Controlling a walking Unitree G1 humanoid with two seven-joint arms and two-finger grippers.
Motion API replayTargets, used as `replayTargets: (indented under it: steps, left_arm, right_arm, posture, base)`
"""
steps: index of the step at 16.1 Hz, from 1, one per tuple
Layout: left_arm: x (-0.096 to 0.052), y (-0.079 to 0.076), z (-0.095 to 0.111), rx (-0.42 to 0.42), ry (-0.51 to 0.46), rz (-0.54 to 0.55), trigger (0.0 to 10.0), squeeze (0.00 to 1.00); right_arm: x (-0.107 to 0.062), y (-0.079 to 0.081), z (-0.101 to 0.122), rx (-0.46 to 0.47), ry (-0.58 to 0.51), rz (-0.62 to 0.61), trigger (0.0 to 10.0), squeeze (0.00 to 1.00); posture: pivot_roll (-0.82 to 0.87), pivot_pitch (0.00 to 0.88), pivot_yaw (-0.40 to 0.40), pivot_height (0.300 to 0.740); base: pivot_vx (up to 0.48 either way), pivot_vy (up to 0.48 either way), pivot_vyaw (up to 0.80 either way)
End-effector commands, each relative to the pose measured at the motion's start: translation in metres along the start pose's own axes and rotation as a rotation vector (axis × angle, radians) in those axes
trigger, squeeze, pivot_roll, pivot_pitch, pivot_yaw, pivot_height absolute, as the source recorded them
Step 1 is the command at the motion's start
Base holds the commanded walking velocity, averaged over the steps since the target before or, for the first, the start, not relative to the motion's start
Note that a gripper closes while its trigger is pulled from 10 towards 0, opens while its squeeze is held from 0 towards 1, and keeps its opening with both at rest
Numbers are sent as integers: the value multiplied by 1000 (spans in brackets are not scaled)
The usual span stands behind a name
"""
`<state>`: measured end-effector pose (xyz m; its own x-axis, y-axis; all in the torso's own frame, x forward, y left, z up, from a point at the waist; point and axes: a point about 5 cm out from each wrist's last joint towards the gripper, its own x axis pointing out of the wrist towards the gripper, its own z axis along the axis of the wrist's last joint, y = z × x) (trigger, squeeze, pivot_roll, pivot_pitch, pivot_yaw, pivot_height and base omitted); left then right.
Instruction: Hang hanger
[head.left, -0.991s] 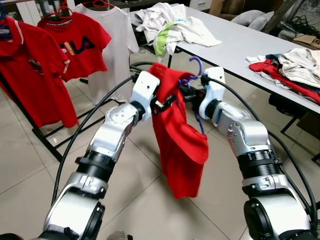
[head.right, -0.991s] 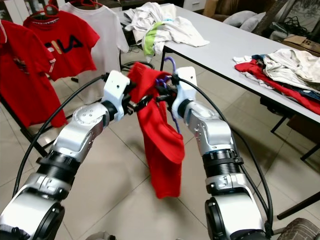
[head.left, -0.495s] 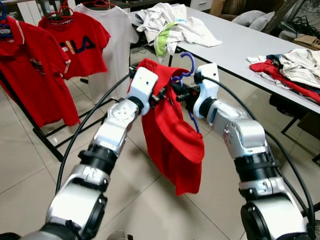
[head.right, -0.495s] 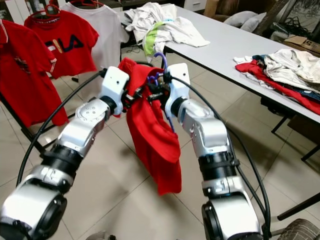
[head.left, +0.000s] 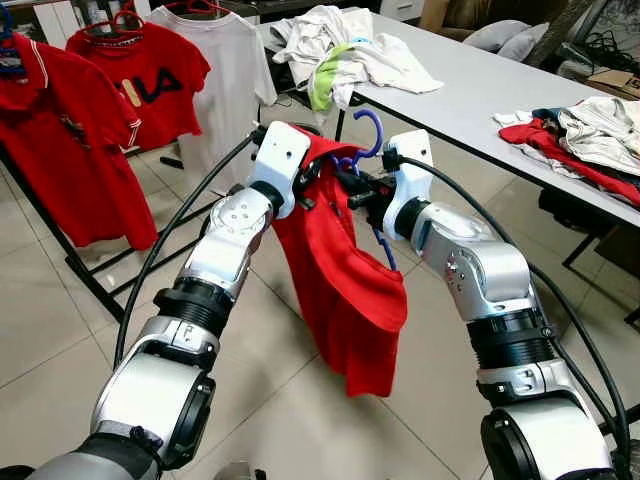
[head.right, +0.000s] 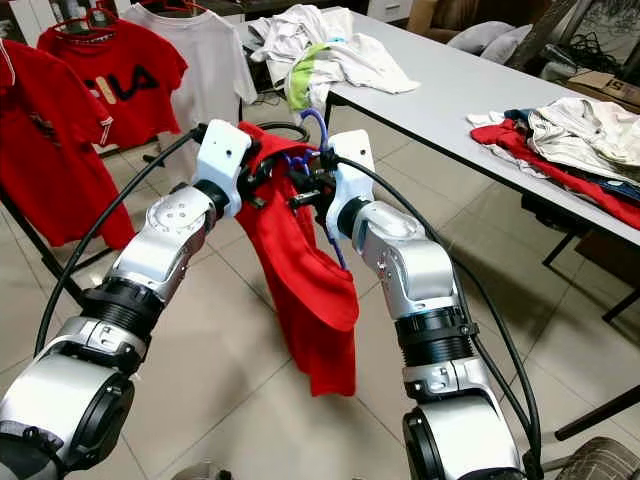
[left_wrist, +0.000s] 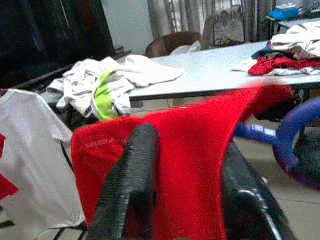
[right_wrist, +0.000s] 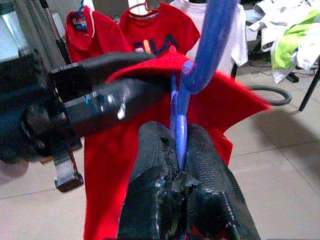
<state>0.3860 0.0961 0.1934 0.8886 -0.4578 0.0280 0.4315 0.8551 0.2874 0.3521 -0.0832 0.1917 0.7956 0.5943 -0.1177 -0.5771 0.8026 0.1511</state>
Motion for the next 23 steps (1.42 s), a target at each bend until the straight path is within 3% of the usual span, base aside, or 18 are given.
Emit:
replayTargets:
  steps: [1,2,5,9,10,12,13,14,16,19,20,21,22,23]
  left_arm:
    - [4,-3,9,-12,-24,-35,0,0]
    - [4,-4,9,-22,-24,-51,0,0]
    - [5,-2,13,-191,-48,-60,0,0]
    - [2,14,24,-628,-110,-79,0,0]
    - [-1,22,25,-859,-122,-79,0,0]
    - [-3,28,24,-1039,-133,-69,0,0]
    - [-6,39,22,-1270,-187,-12,0,0]
    - [-13,53,11,-1606,-260,100,0,0]
    - [-18,51,-6,-1754,-237,165,0,0]
    - [-21,42,-17,-1758,-175,207,0,0]
    - [-20,37,-13,-1648,-122,172,1490,0]
    - [-19,31,-8,-1499,-70,138,10000,0]
    - [-17,24,-3,-1331,-16,87,10000,0]
    - [-16,18,-1,-1216,28,47,10000,0]
  right_arm:
    - [-2,3,8,-3,-30,22,0,0]
    - [-2,3,8,-3,-28,24,0,0]
    - [-3,3,7,-3,-24,28,0,0]
    - [-6,2,5,-5,-8,49,0,0]
    - [-7,1,4,-3,1,58,0,0]
    - [-8,1,2,-1,8,65,0,0]
    - [-10,1,1,0,17,75,0,0]
    - [-11,1,0,1,24,84,0,0]
    - [-12,2,-1,2,27,92,0,0]
    - [-12,2,0,2,28,100,0,0]
    - [-12,3,0,1,29,105,0,0]
    - [-12,3,0,0,28,108,0,0]
    - [-12,3,1,-2,26,111,0,0]
    - [-11,4,2,-3,25,114,0,0]
  posture:
    - [-51,0,-13,740]
    - [-51,0,-12,740]
    - [-51,0,-12,740]
    - [-47,0,-15,740]
    - [-47,0,-16,740]
    - [-46,0,-16,740]
    - [-46,0,-16,740]
    - [-47,0,-15,740]
    - [-47,0,-17,740]
    - [-46,0,-22,740]
    - [-45,0,-23,740]
    - [-45,0,-23,740]
    - [-42,0,-25,740]
    - [-42,0,-25,740]
  base:
    - [0,0,0]
    - [0,0,0]
    - [0,0,0]
    - [0,0,0]
    - [0,0,0]
    - [0,0,0]
    - [0,0,0]
    - [0,0,0]
    - [0,0,0]
    - [0,0,0]
    - [0,0,0]
    - [0,0,0]
    - [0,0,0]
    - [0,0,0]
